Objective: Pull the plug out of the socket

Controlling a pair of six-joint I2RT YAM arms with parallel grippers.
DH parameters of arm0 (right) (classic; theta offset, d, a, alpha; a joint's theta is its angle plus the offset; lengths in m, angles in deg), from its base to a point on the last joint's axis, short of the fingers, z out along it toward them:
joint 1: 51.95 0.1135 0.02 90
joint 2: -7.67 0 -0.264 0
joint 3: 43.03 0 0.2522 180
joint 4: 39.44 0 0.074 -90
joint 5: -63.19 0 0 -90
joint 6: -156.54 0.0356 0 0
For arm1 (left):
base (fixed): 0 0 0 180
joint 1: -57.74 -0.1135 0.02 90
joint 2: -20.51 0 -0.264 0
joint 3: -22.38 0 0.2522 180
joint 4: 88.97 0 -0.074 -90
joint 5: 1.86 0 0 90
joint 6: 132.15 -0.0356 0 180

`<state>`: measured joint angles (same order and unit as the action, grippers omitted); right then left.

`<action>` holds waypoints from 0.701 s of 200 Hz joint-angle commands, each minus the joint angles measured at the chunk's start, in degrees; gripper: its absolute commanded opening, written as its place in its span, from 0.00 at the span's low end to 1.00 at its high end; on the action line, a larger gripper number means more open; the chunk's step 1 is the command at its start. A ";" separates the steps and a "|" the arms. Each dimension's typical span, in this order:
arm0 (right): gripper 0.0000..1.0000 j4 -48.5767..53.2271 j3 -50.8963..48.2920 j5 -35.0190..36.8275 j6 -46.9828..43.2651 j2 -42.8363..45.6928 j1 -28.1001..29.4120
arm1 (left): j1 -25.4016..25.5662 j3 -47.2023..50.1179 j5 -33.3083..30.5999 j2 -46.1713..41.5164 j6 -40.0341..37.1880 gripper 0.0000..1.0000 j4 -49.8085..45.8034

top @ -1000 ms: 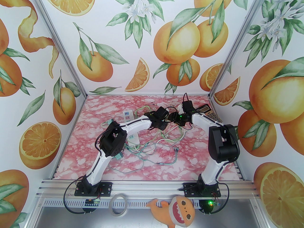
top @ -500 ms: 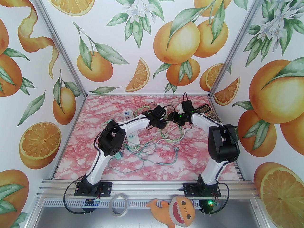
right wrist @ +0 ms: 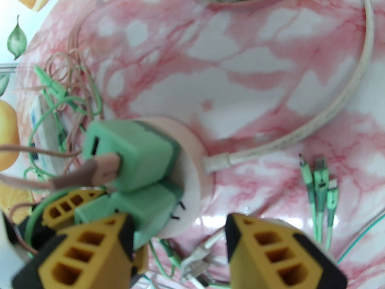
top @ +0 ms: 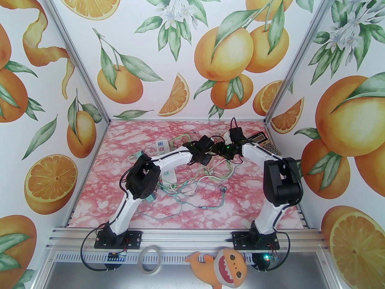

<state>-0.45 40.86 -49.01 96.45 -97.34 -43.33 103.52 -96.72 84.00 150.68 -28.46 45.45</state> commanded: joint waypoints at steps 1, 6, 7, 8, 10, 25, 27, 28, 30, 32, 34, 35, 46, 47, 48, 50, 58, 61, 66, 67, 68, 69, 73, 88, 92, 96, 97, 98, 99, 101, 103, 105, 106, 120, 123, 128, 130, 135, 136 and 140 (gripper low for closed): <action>0.55 7.03 -2.08 5.83 -1.62 -3.71 0.88 | -2.41 0.35 5.99 -4.80 4.93 0.30 6.54; 0.54 7.02 -2.10 5.88 -1.61 -3.68 0.87 | -2.45 0.40 6.06 -4.82 4.85 0.30 6.67; 0.54 7.02 -2.10 5.86 -1.65 -3.65 0.87 | -2.49 0.40 6.07 -4.83 4.81 0.30 6.67; 0.54 7.02 -2.06 5.86 -1.63 -3.68 0.87 | -2.47 0.40 6.07 -4.83 4.74 0.30 6.67; 0.54 7.02 -2.09 5.85 -1.62 -3.68 0.87 | -2.45 0.40 6.03 -4.81 4.60 0.30 6.61; 0.54 7.02 -1.97 5.85 -1.63 -3.79 0.88 | -1.85 -0.05 4.66 -4.55 3.16 0.30 5.97; 0.54 7.02 -1.98 5.89 -1.62 -3.77 0.87 | -1.75 -0.20 4.38 -4.57 2.82 0.30 5.75; 0.54 6.98 -2.00 5.87 -1.61 -3.79 0.87 | -1.66 -0.29 4.17 -4.48 2.70 0.30 5.64; 0.54 6.99 -1.96 5.92 -1.61 -3.77 0.91 | -1.48 -0.37 3.73 -4.46 2.38 0.30 5.45; 0.54 6.97 -2.00 5.91 -1.68 -3.77 0.88 | -1.31 -0.56 3.31 -4.44 2.06 0.30 5.23; 0.54 7.01 -2.01 5.86 -1.65 -3.77 0.87 | -1.13 -0.74 3.01 -4.28 1.71 0.30 4.97; 0.54 6.97 -2.01 5.86 -1.63 -3.78 0.87 | -1.04 -0.83 2.70 -4.29 1.48 0.30 4.86; 0.54 7.02 -1.92 5.85 -1.61 -3.85 0.94 | 0.20 -2.05 -0.02 -3.68 -0.68 0.30 3.45; 0.54 6.98 -1.92 5.85 -1.61 -3.87 0.95 | 0.32 -2.10 -0.14 -3.64 -0.81 0.30 3.31; 0.54 7.00 -1.92 5.85 -1.61 -3.83 0.95 | 0.48 -2.26 -0.20 -3.58 -1.10 0.30 3.19; 0.54 6.97 -1.95 5.85 -1.61 -3.87 1.00 | 0.70 -2.49 -1.16 -3.49 -1.67 0.30 2.90; 0.54 7.00 -1.89 5.82 -1.61 -3.88 0.96 | 1.86 -3.07 -4.42 -3.13 -3.35 0.30 2.26; 0.54 7.02 -1.92 5.85 -1.62 -3.96 1.08 | 2.30 -3.25 -5.23 -3.08 -4.36 0.30 2.16; 0.54 7.09 -1.88 5.86 -1.61 -3.97 1.05 | 2.92 -3.52 -6.47 -2.86 -5.55 0.29 1.96; 0.54 7.05 -1.90 5.85 -1.66 -3.93 1.05 | 3.05 -3.63 -6.83 -2.84 -5.71 0.29 1.90; 0.54 7.04 -1.91 5.85 -1.63 -3.95 1.05 | 3.16 -3.72 -7.06 -2.78 -5.88 0.29 1.87; 0.54 7.03 -1.92 5.85 -1.62 -3.96 1.09 | 3.30 -3.82 -7.30 -2.71 -6.05 0.29 1.81; 0.54 7.05 -1.87 5.87 -1.61 -3.96 1.20 | 3.69 -4.01 -7.93 -2.56 -6.57 0.29 1.63; 0.54 7.23 -1.75 6.07 -1.74 -4.06 1.28 | 4.21 -4.87 -7.82 -1.70 -7.00 0.29 1.05; 0.54 7.35 -1.77 6.03 -1.78 -4.05 1.29 | 4.23 -5.05 -7.70 -1.47 -7.09 0.29 0.97; 0.54 7.32 -1.73 6.02 -1.78 -4.06 1.28 | 4.50 -5.20 -7.89 -1.35 -7.19 0.29 0.76; 0.54 7.35 -1.69 6.02 -1.78 -4.06 1.25 | 4.50 -5.21 -8.02 -1.33 -7.19 0.29 0.73; 0.54 7.40 -1.68 6.07 -1.78 -4.06 1.32 | 4.54 -5.22 -8.09 -1.28 -7.23 0.29 0.71; 0.54 7.39 -1.67 6.09 -1.79 -4.06 1.32 | 4.60 -5.22 -8.17 -1.26 -7.30 0.29 0.66; 0.54 7.44 -1.66 6.08 -1.81 -4.06 1.31 | 4.65 -5.29 -8.36 -1.22 -7.35 0.29 0.62; 0.54 7.46 -1.66 6.10 -1.81 -4.02 1.38 | 4.71 -5.35 -8.54 -1.14 -7.36 0.29 0.57; 0.54 7.39 -1.62 6.15 -1.79 -4.05 1.33 | 4.81 -5.32 -8.68 -1.08 -7.43 0.29 0.54; 0.54 7.43 -1.64 6.13 -1.79 -4.06 1.36 | 4.83 -5.36 -8.73 -1.11 -7.40 0.29 0.53; 0.54 7.49 -1.66 6.20 -1.90 -3.97 1.35 | 4.56 -5.23 -8.38 -1.36 -6.34 0.28 0.52; 0.54 7.53 -1.62 6.20 -1.88 -3.97 1.36 | 4.44 -5.23 -8.07 -1.42 -5.95 0.28 0.61; 0.54 7.55 -1.66 6.21 -1.97 -3.97 1.38 | 3.99 -5.05 -7.07 -1.60 -5.33 0.28 0.68; 0.54 7.53 -1.64 6.22 -1.96 -3.97 1.39 | 3.86 -4.99 -6.57 -1.66 -4.86 0.28 0.74; 0.54 7.62 -1.66 6.33 -1.96 -3.96 1.31 | 3.26 -4.84 -5.45 -1.95 -3.80 0.28 0.91; 0.54 7.63 -1.62 6.31 -1.96 -3.97 1.31 | 3.17 -4.73 -5.22 -1.99 -3.61 0.28 0.93; 0.54 7.63 -1.66 6.29 -2.01 -3.97 1.38 | 2.65 -4.51 -4.33 -2.26 -2.93 0.28 1.24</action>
<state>-0.14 41.21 -48.22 95.97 -97.34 -43.04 106.52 -98.08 76.18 151.07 -33.22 43.95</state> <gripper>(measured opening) 0.544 0.429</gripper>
